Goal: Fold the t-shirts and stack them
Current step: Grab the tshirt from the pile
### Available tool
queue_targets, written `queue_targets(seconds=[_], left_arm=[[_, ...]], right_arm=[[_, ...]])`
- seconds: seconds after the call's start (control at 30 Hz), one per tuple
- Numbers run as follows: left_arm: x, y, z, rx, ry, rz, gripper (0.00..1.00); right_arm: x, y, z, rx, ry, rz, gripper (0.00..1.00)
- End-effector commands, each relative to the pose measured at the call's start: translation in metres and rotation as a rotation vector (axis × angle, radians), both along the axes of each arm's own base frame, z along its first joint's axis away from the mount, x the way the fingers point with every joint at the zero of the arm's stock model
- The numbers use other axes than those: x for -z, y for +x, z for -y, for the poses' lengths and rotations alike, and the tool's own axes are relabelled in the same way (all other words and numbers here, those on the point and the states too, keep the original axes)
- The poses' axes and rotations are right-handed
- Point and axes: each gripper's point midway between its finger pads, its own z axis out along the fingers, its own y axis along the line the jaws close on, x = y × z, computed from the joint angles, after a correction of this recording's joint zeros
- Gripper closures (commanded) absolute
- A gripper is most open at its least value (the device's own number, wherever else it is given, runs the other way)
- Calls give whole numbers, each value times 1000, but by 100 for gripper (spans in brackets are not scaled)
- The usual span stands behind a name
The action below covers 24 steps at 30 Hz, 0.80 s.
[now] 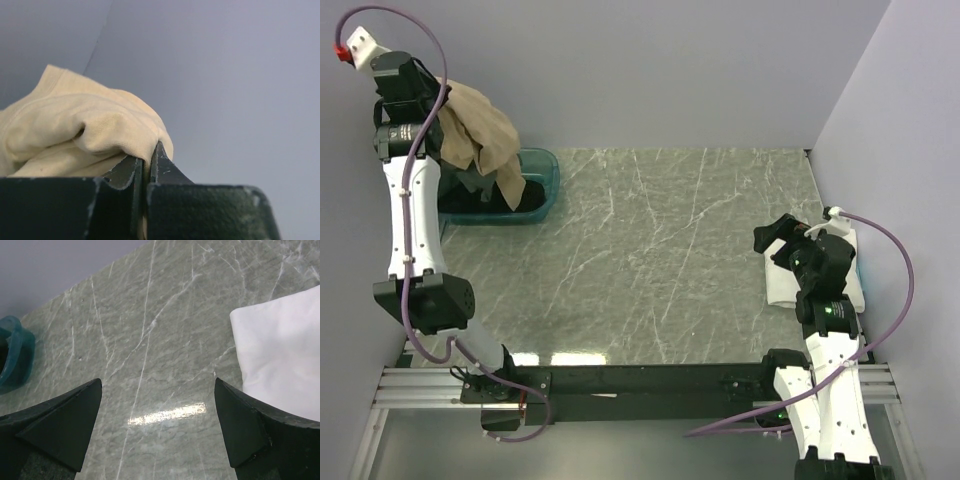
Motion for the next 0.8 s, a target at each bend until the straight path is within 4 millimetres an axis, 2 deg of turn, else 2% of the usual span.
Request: queue_targets(seconds=[0.0, 0.07, 0.1, 0.13, 0.17, 0.27, 0.3, 0.33, 0.37, 0.4, 0.5, 0.63, 0.73, 0.77], left_arm=[[-3, 14, 3, 36, 28, 21, 100], [8, 18, 3, 41, 27, 0, 100], [23, 20, 2, 42, 21, -30, 100], [27, 21, 1, 33, 20, -31, 99], [48, 24, -2, 22, 10, -71, 96], [83, 27, -13, -36, -2, -146, 87], [100, 32, -15, -45, -10, -188, 77], [107, 32, -17, -59, -17, -214, 62], [121, 31, -17, -64, -36, -264, 45], [122, 37, -19, -65, -41, -274, 25], [124, 39, -15, -48, -52, -294, 11], [124, 36, -11, -26, -48, -273, 4], [143, 25, -10, -40, -81, -317, 3], [157, 21, -6, -34, -89, -341, 3]], right_arm=[[-6, 0, 1, -8, -20, 22, 1], [-5, 0, 1, -6, -22, 18, 1], [-4, 0, 2, -4, -22, 13, 1], [-5, 0, 1, -6, -23, 13, 1], [-4, 1, 1, -6, -23, 10, 1], [-1, 1, 2, -5, -22, -2, 1], [-2, 1, 2, -5, -22, -2, 1], [0, 2, 2, -5, -21, -8, 1], [1, 2, 1, -6, -20, -10, 1], [1, 2, 2, -6, -20, -11, 1], [3, 3, 3, 0, -20, -18, 1], [4, 3, 4, 6, -21, -22, 1], [3, 3, 4, 6, -21, -21, 1], [3, 3, 4, 7, -21, -19, 1]])
